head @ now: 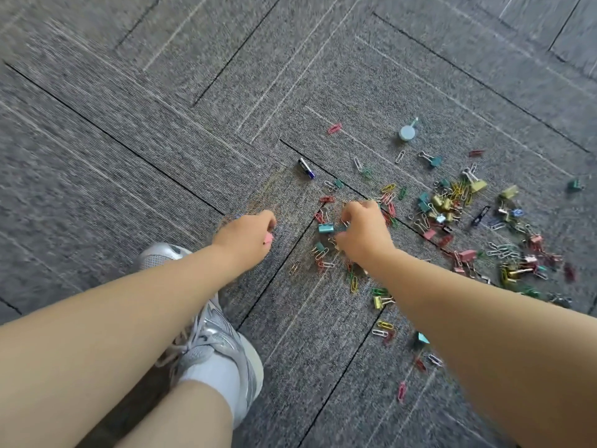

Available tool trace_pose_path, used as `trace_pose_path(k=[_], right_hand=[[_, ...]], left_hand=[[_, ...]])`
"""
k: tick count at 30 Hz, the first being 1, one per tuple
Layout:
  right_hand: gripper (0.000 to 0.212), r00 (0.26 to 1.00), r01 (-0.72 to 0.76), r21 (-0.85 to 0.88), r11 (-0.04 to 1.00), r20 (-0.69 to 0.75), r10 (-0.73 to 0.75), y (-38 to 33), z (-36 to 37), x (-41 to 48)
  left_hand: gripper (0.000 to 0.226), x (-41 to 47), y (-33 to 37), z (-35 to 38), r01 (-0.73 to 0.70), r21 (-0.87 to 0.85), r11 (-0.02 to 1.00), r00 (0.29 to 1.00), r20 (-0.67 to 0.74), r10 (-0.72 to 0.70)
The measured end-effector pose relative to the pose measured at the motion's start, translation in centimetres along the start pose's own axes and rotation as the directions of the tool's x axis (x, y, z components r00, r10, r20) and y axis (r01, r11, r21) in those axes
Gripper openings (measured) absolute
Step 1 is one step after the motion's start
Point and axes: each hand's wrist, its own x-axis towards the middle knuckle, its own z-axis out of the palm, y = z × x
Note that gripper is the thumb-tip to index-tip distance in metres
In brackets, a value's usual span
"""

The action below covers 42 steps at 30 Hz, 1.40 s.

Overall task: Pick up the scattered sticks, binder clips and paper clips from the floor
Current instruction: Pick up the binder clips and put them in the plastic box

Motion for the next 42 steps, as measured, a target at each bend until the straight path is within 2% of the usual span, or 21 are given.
trace_pose_path(k=[3,7,9,12,13,14,16,17,19,20,23,25,28,34,37,40,42], right_hand=[[0.022,0.996,-0.087,0.157,0.984,-0.023,0.091,0.8,-1.2,-0.6],[0.02,0.983,-0.18,0.249,0.952,0.009,0.183,1.3,-2.3,-1.5],[0.023,0.968,-0.249,0.242,0.938,0.043,0.246,1.1,-2.8,-1.7],[0.02,0.96,-0.281,0.186,0.941,0.051,0.277,-0.1,-2.2,-0.9],[0.017,0.962,-0.273,0.191,0.943,0.044,0.269,-0.6,-1.6,-0.6],[0.021,0.98,-0.199,0.129,0.971,0.053,0.194,-1.1,-0.9,-0.6],[0.041,0.985,-0.14,0.046,0.989,0.11,0.135,-1.9,0.5,-0.4],[0.043,0.986,-0.123,0.019,0.992,0.113,0.12,-2.0,1.1,-0.3],[0.034,0.992,-0.073,-0.008,0.997,0.106,0.074,-2.0,1.6,-0.2],[0.031,0.99,-0.081,0.037,0.996,0.115,0.076,-1.8,1.4,-0.3],[0.027,0.977,-0.134,0.137,0.981,0.186,0.107,-0.7,-0.4,-0.6],[0.026,0.975,-0.143,0.146,0.979,0.189,0.114,0.4,-1.9,-1.0],[0.024,0.972,-0.191,0.158,0.969,0.167,0.165,2.2,-3.7,-1.5],[0.023,0.945,-0.308,0.272,0.912,0.2,0.26,4.6,-4.2,-2.7],[0.02,0.946,-0.315,0.32,0.894,0.176,0.27,4.7,-3.7,-3.3],[0.018,0.945,-0.313,0.281,0.907,0.187,0.268,4.6,-3.2,-3.7],[0.006,0.943,-0.315,0.248,0.916,0.194,0.272,4.6,-2.7,-3.9]], left_hand=[[0.021,-0.3,0.1,0.4,0.105,-0.242,0.964,0.993,-0.035,-0.117],[0.026,-0.7,0.4,0.1,0.179,-0.35,0.919,0.973,-0.078,-0.219],[0.023,-1.1,0.6,-0.1,0.191,-0.312,0.931,0.974,-0.061,-0.22],[0.032,-1.0,0.4,0.1,0.179,-0.179,0.967,0.981,-0.037,-0.189],[0.03,-0.9,0.1,-0.1,0.175,-0.115,0.978,0.983,-0.031,-0.18],[0.026,-0.7,-0.1,-0.4,0.172,-0.053,0.984,0.985,-0.021,-0.173],[0.019,-0.2,-0.5,-1.0,0.159,0.008,0.987,0.987,0.029,-0.159],[0.016,0.0,-0.5,-1.2,0.147,0.002,0.989,0.988,0.047,-0.147],[0.008,0.4,-0.3,-1.2,0.135,-0.071,0.988,0.991,0.035,-0.133],[0.006,0.7,0.0,-1.2,0.14,-0.129,0.982,0.99,0.022,-0.138],[0.03,1.5,1.7,-1.2,0.175,-0.367,0.914,0.984,0.037,-0.174],[0.037,2.2,3.0,-1.4,0.175,-0.474,0.863,0.984,0.051,-0.172],[0.03,2.7,4.5,-1.3,0.155,-0.491,0.857,0.988,0.054,-0.148],[0.036,2.3,6.1,-0.7,0.225,-0.532,0.816,0.971,0.053,-0.234],[0.028,2.4,5.9,-0.7,0.245,-0.551,0.798,0.964,0.048,-0.262],[0.025,2.6,5.3,-0.6,0.28,-0.617,0.735,0.942,0.03,-0.334],[0.028,2.6,4.9,-0.5,0.279,-0.638,0.718,0.941,0.031,-0.338]])
